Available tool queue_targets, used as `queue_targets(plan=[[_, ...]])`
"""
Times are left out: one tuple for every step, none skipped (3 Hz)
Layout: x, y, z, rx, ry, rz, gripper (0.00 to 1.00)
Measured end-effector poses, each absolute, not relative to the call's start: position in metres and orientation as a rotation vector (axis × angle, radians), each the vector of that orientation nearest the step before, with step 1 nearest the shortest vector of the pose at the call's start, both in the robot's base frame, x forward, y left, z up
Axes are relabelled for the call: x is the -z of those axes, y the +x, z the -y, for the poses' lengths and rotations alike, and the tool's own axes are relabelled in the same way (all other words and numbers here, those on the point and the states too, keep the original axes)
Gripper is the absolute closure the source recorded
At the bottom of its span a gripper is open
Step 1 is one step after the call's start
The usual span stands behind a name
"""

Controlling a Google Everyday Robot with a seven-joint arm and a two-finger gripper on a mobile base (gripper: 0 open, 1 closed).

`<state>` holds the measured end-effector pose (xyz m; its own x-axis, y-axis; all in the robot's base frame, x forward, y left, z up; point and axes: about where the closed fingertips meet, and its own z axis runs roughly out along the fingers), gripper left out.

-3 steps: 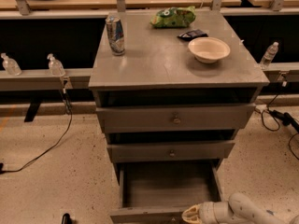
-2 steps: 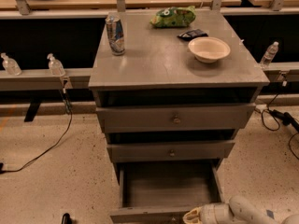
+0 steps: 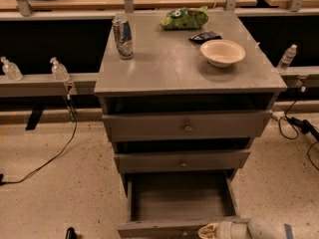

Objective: Close bottom drawer

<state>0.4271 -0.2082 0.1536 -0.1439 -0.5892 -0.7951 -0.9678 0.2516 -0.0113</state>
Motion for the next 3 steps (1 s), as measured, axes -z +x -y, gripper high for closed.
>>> queue_targets(plan=[[-0.1471, 0.4335, 0.2111, -0.635, -1.402, -1.86, 1.0], [-0.1471, 0.4332, 0.2111, -0.635, -1.402, -1.859, 1.0], [-0.1471, 0.4332, 0.2111, -0.635, -1.402, -1.859, 1.0]])
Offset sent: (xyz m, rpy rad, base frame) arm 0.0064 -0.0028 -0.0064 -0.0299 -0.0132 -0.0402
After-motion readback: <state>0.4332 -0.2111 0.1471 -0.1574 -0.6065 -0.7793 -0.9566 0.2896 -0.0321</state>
